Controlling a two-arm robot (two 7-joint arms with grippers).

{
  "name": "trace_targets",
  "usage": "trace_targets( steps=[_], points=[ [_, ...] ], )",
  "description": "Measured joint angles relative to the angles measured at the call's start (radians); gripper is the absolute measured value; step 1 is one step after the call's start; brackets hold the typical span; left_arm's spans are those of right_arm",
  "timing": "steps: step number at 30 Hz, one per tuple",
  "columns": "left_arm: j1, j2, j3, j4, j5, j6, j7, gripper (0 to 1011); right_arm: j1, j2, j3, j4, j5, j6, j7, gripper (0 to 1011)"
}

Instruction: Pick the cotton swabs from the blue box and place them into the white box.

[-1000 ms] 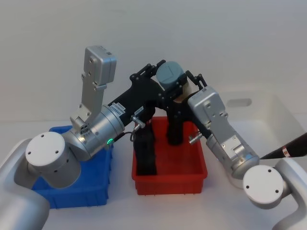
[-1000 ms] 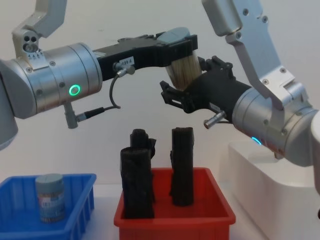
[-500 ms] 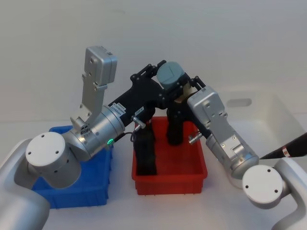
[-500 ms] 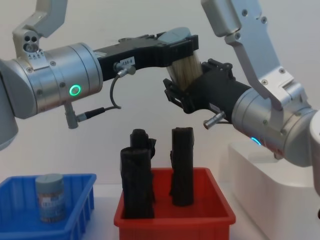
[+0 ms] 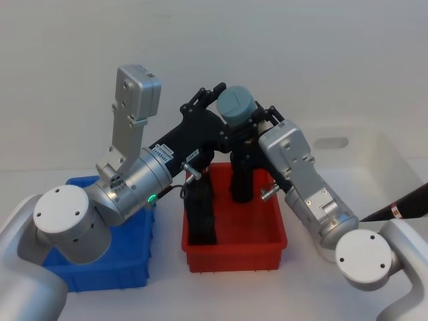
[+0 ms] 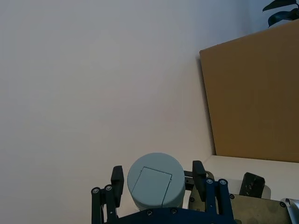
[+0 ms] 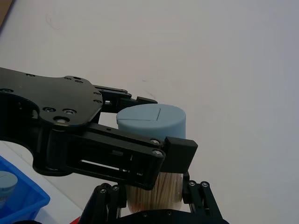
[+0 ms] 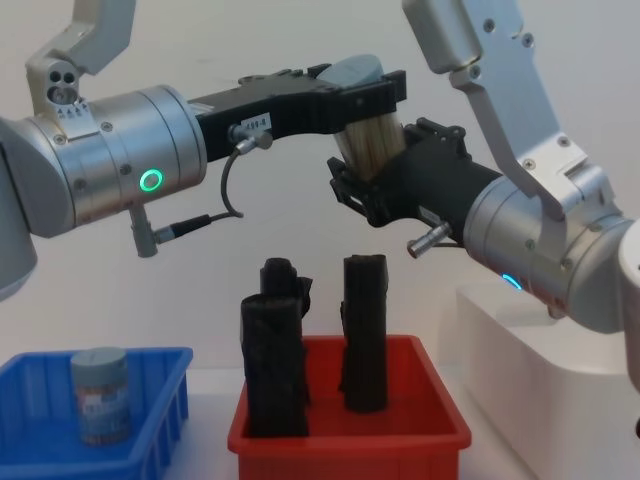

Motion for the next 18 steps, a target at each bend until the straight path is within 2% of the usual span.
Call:
trace_targets(
  steps=[3, 4, 13, 18],
  points=[
    [0.000, 0.000, 0.000, 0.000, 0.000, 0.000, 0.000, 960, 0.000, 0.000, 0.000, 0.000, 0.000, 0.000, 0.000, 622],
    [0.000, 0.000, 0.000, 0.000, 0.000, 0.000, 0.000, 1003, 0.000, 0.000, 0.000, 0.001, 0.000, 0.000, -0.001, 622],
    [0.000, 0.000, 0.000, 0.000, 0.000, 0.000, 0.000, 1003, 0.004, 0.001, 0.011, 0.012, 0.011, 0.008, -0.048, 622],
    [0.000, 0.000, 0.000, 0.000, 0.000, 0.000, 0.000, 1003, 0.007, 0.001, 0.023, 0.022, 0.030, 0.023, -0.096, 622]
  ],
)
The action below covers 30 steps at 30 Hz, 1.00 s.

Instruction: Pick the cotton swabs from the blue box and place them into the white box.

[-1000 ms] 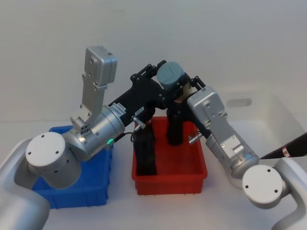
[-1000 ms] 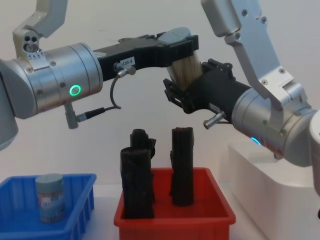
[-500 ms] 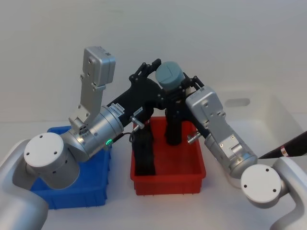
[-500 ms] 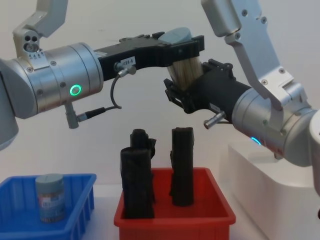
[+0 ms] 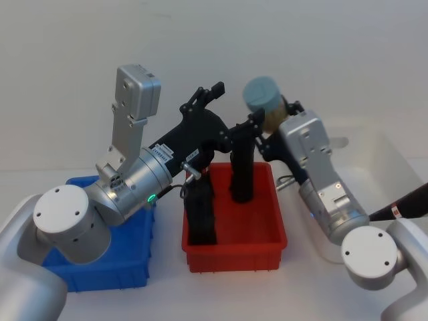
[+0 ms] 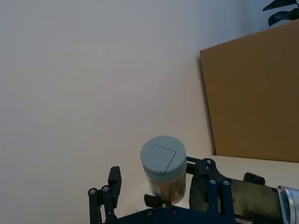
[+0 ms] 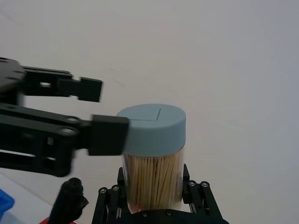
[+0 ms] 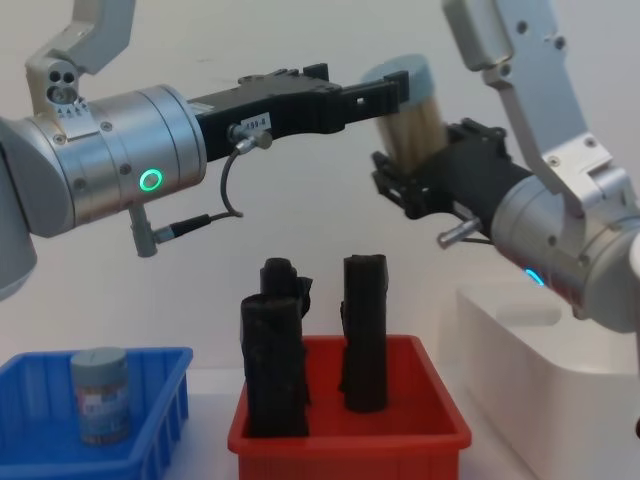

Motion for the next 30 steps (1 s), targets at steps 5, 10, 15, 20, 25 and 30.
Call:
trace_targets(
  steps=[5, 10, 15, 20, 25, 30],
  points=[
    [0.000, 0.000, 0.000, 0.000, 0.000, 0.000, 0.000, 1003, 0.001, 0.001, 0.012, 0.010, 0.021, 0.021, -0.049, 622],
    [0.000, 0.000, 0.000, 0.000, 0.000, 0.000, 0.000, 1003, 0.000, 0.003, 0.025, 0.019, 0.043, 0.044, -0.097, 622],
    [0.000, 0.000, 0.000, 0.000, 0.000, 0.000, 0.000, 1003, -0.002, 0.007, 0.043, 0.028, 0.076, 0.082, -0.149, 622],
    [0.000, 0.000, 0.000, 0.000, 0.000, 0.000, 0.000, 1003, -0.003, 0.013, 0.063, 0.036, 0.106, 0.122, -0.176, 622],
    [0.000, 0.000, 0.000, 0.000, 0.000, 0.000, 0.000, 1003, 0.002, 0.025, 0.091, 0.045, 0.137, 0.176, -0.185, 622],
    [0.000, 0.000, 0.000, 0.000, 0.000, 0.000, 0.000, 1003, 0.015, 0.052, 0.131, 0.053, 0.167, 0.252, -0.141, 622]
  ],
)
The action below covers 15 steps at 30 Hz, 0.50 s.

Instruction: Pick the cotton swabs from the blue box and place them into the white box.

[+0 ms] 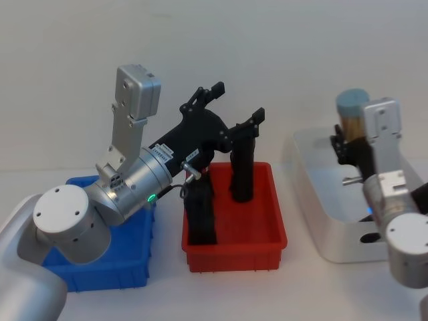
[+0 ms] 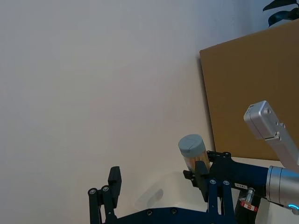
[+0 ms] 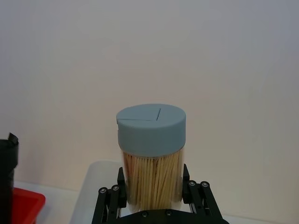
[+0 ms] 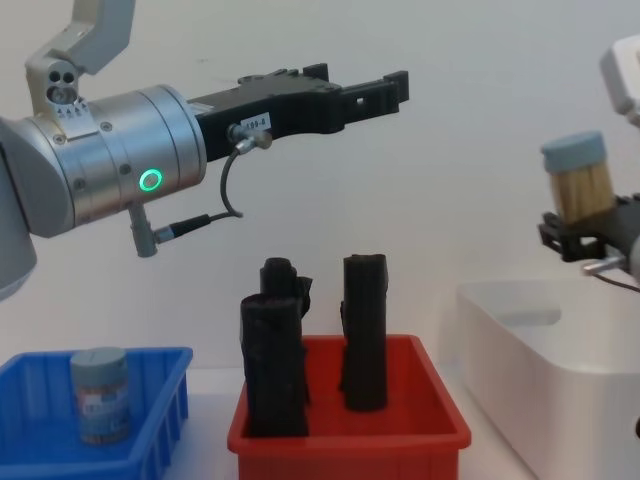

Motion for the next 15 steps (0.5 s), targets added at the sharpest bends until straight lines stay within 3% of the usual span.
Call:
trace_targets(
  steps=[6, 15],
  points=[
    [0.000, 0.000, 0.000, 0.000, 0.000, 0.000, 0.000, 1003, 0.015, 0.025, 0.031, 0.000, 0.011, 0.050, 0.070, 622],
    [0.000, 0.000, 0.000, 0.000, 0.000, 0.000, 0.000, 1003, 0.053, 0.065, 0.070, -0.003, 0.007, 0.096, 0.231, 622]
  ],
)
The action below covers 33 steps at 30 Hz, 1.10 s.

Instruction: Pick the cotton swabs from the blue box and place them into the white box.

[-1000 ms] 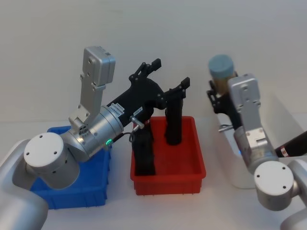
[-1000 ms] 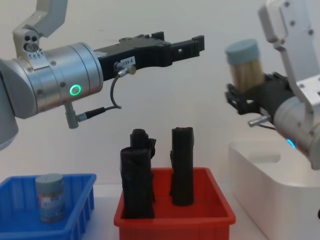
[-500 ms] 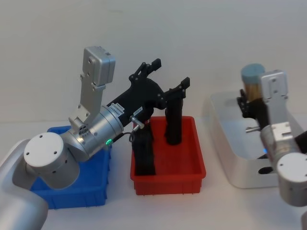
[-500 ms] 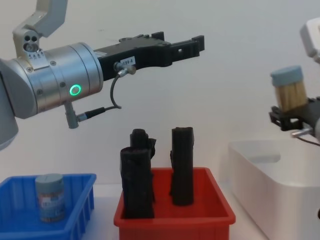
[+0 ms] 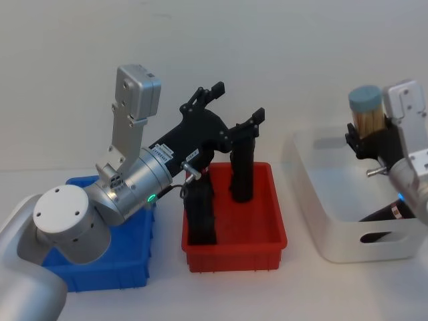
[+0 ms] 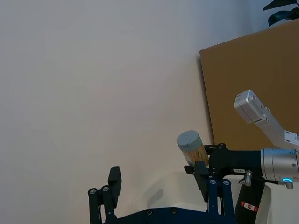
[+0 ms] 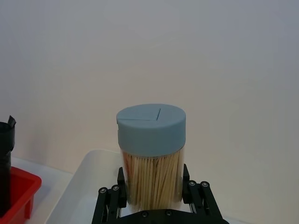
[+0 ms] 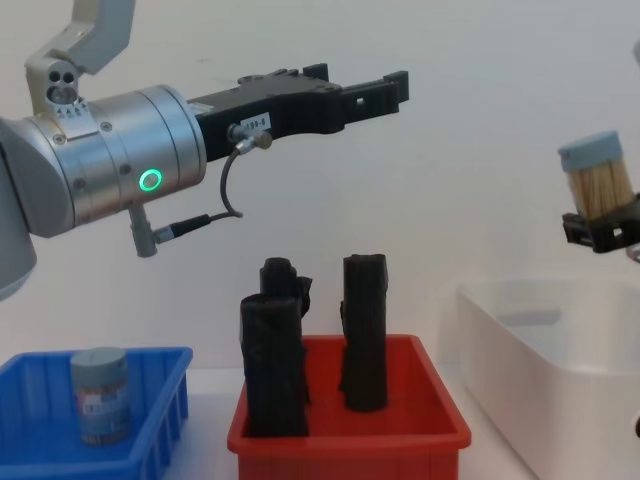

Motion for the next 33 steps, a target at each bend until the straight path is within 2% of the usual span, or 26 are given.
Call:
trace_targets(
  steps=[6, 7, 8, 12, 19, 24, 33],
  points=[
    [0.000, 0.000, 0.000, 0.000, 0.000, 0.000, 0.000, 1003, 0.033, 0.022, 0.017, 0.005, -0.014, 0.010, 0.118, 626],
    [0.000, 0.000, 0.000, 0.000, 0.000, 0.000, 0.000, 1003, 0.039, 0.025, 0.019, 0.007, -0.016, 0.010, 0.133, 687],
    [0.000, 0.000, 0.000, 0.000, 0.000, 0.000, 0.000, 1003, 0.043, 0.027, 0.021, 0.008, -0.017, 0.010, 0.146, 687],
    [0.000, 0.000, 0.000, 0.000, 0.000, 0.000, 0.000, 1003, 0.074, 0.041, 0.030, 0.020, -0.029, 0.007, 0.235, 838],
    [0.000, 0.000, 0.000, 0.000, 0.000, 0.000, 0.000, 1003, 0.120, 0.058, 0.039, 0.042, -0.045, -0.004, 0.349, 1002],
    [0.000, 0.000, 0.000, 0.000, 0.000, 0.000, 0.000, 1003, 0.142, 0.066, 0.043, 0.053, -0.054, -0.010, 0.403, 1002],
    [0.000, 0.000, 0.000, 0.000, 0.000, 0.000, 0.000, 1003, 0.163, 0.073, 0.048, 0.063, -0.061, -0.014, 0.452, 1002]
  ],
)
